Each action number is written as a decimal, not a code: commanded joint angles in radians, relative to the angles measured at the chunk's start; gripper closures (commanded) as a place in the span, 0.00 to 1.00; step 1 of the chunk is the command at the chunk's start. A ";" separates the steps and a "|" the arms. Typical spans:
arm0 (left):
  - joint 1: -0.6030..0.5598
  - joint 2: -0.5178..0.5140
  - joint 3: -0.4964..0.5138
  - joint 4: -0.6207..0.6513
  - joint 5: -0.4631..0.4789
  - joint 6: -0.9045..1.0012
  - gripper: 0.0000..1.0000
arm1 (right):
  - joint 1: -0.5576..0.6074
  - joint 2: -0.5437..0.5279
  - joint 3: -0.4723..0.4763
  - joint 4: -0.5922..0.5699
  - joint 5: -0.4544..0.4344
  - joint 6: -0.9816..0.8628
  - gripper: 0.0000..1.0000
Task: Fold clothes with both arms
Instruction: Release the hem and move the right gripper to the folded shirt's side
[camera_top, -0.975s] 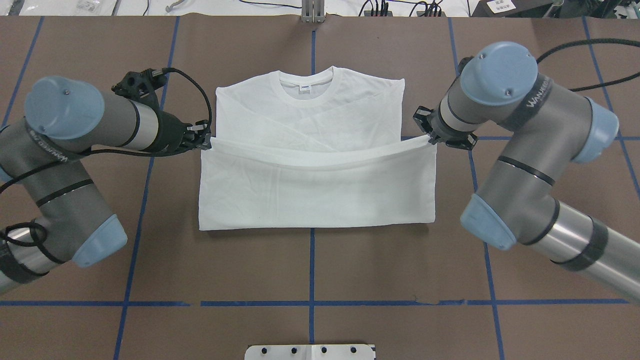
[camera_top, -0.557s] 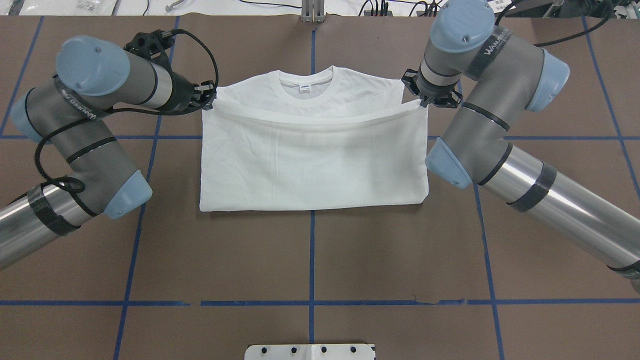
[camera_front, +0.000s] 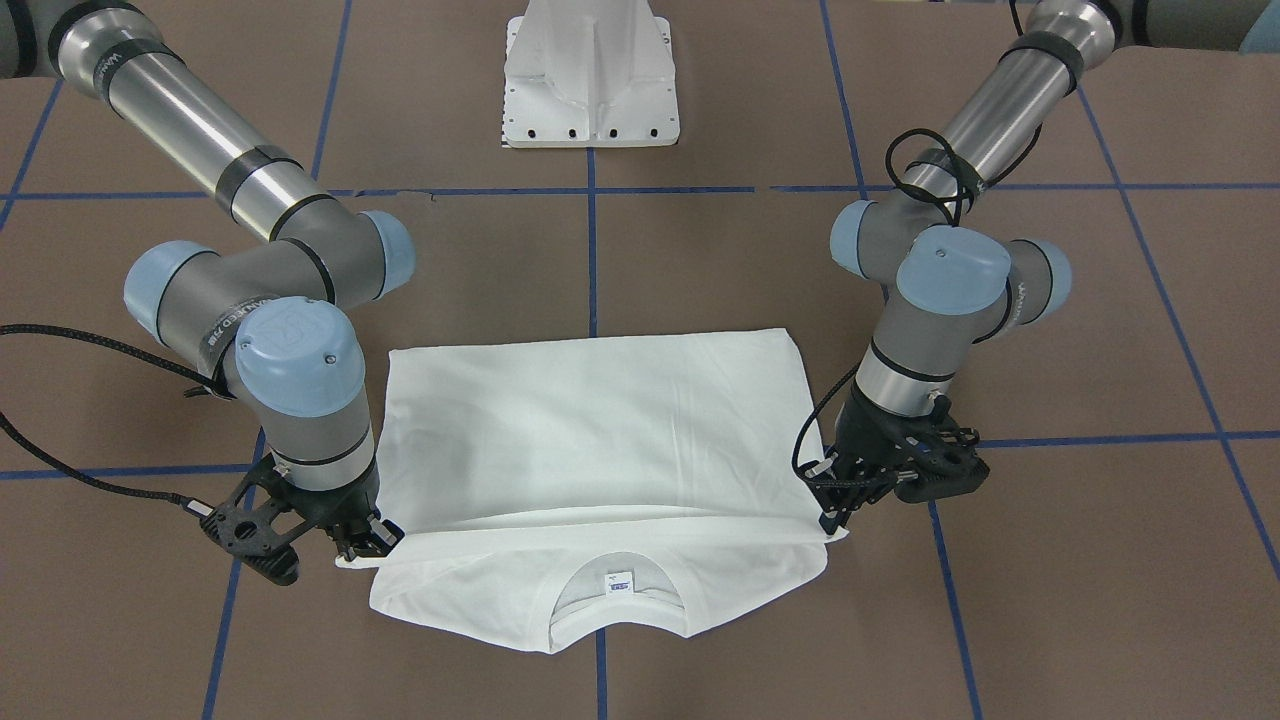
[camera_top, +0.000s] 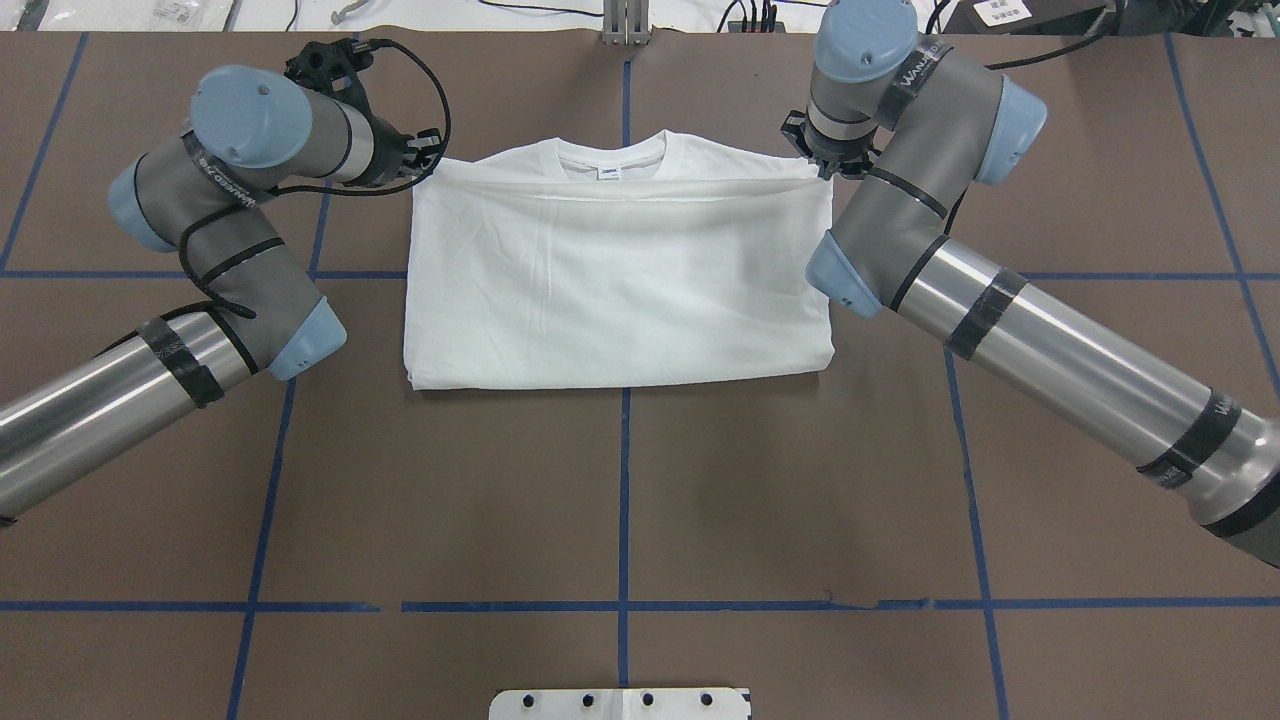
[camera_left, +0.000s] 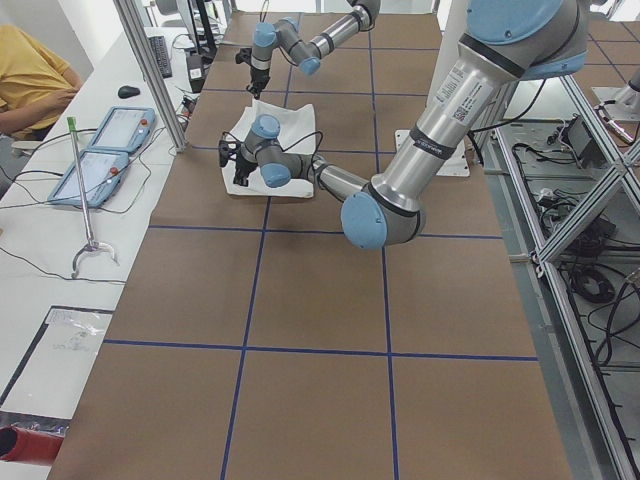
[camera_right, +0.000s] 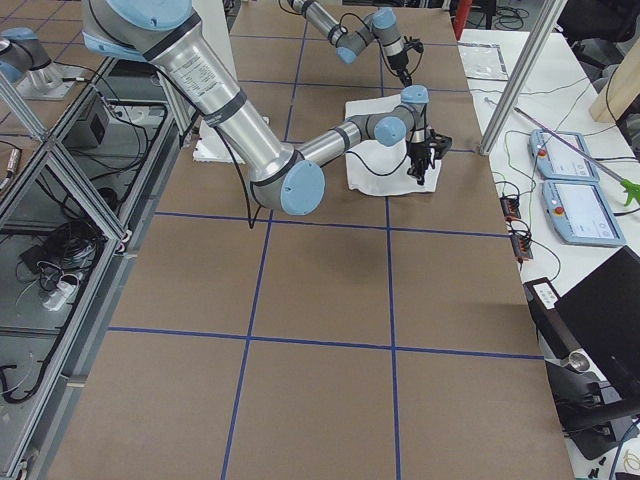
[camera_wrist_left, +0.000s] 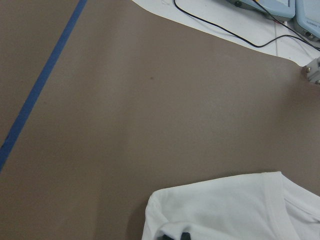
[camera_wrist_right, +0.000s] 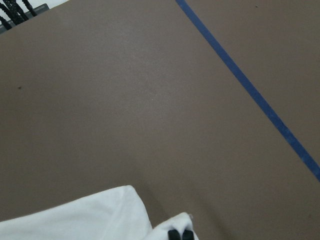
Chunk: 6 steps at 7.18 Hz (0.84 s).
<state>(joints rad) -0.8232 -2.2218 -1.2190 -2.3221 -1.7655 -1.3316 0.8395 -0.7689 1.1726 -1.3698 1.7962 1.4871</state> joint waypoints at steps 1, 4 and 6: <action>-0.001 -0.010 0.019 -0.023 0.000 0.000 0.47 | -0.002 0.007 -0.008 0.008 -0.001 0.001 0.63; -0.014 -0.010 0.013 -0.057 -0.003 -0.001 0.42 | 0.036 -0.004 0.088 0.023 0.094 0.018 0.43; -0.019 -0.007 0.006 -0.066 -0.008 -0.001 0.41 | 0.027 -0.180 0.334 0.026 0.203 0.140 0.37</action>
<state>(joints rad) -0.8380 -2.2310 -1.2081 -2.3817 -1.7700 -1.3336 0.8739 -0.8525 1.3637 -1.3451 1.9497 1.5476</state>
